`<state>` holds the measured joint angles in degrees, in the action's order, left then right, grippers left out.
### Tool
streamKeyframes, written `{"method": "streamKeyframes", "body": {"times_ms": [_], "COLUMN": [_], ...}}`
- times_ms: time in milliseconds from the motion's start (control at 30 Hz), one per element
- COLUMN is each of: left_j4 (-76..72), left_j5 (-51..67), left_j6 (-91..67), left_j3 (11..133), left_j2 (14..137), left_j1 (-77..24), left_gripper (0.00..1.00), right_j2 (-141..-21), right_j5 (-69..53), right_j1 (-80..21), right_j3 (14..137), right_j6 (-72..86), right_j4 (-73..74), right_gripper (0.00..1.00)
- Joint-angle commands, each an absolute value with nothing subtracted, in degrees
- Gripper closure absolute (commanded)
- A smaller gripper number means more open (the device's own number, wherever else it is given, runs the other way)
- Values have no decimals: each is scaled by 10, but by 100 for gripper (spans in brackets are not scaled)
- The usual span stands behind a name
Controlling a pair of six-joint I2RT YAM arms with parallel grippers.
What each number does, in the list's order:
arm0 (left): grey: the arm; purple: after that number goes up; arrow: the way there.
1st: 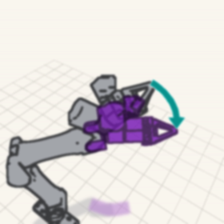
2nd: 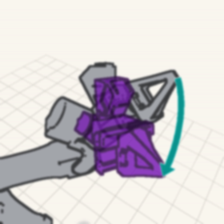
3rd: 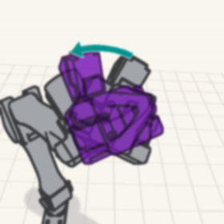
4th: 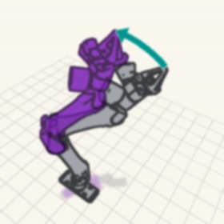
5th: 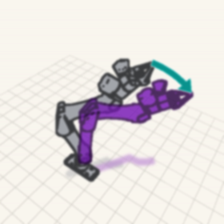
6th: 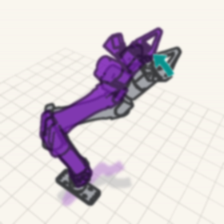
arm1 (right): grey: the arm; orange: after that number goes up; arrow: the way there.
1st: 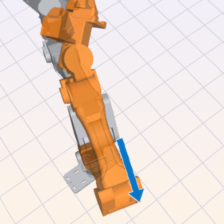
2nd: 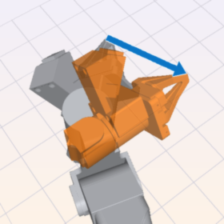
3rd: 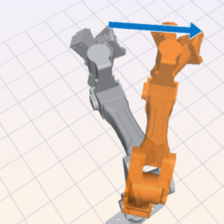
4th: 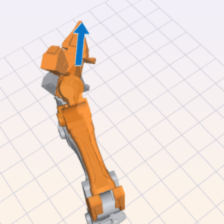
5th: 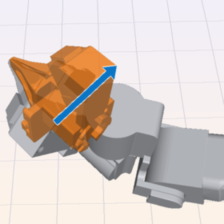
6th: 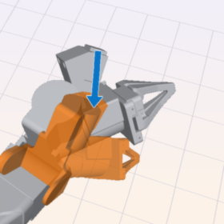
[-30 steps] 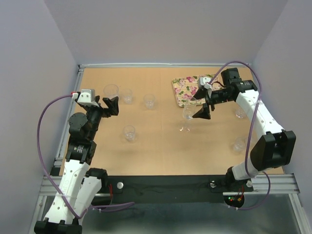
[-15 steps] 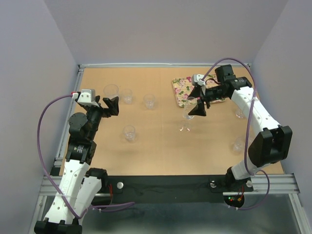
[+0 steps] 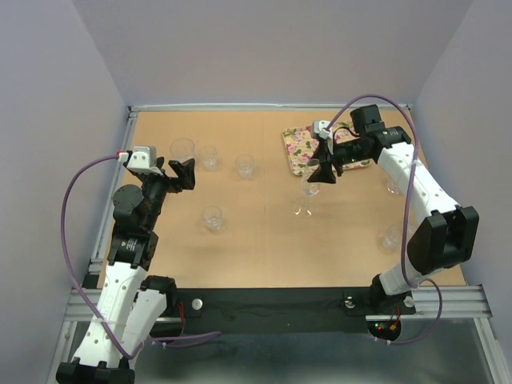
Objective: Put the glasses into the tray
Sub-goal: Grab a glass with a robot arm
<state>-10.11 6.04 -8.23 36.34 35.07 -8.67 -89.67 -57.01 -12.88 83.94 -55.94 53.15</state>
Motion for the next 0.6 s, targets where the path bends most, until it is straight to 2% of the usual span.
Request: {"method": "streamKeyframes", "body": {"times_ms": [0, 167, 200, 567], "left_j4": [-136, -136, -136, -136], "left_j5": [69, 69, 69, 66], "left_j6": [-84, -84, -84, -83], "left_j3": [357, 356, 356, 355], "left_j2": [340, 341, 340, 346], "left_j1": [-91, -91, -91, -91], "left_gripper": [1, 1, 1, 1], "right_j2": [-882, -881, -888, -932], "right_j5": [-559, -546, -521, -419], "right_j1": [-135, -135, -135, -124], "right_j3": [871, 914, 953, 1055], "right_j6": [-542, -491, -448, -333], "right_j4": [506, 501, 496, 445], "right_gripper": [62, 63, 63, 63]}}
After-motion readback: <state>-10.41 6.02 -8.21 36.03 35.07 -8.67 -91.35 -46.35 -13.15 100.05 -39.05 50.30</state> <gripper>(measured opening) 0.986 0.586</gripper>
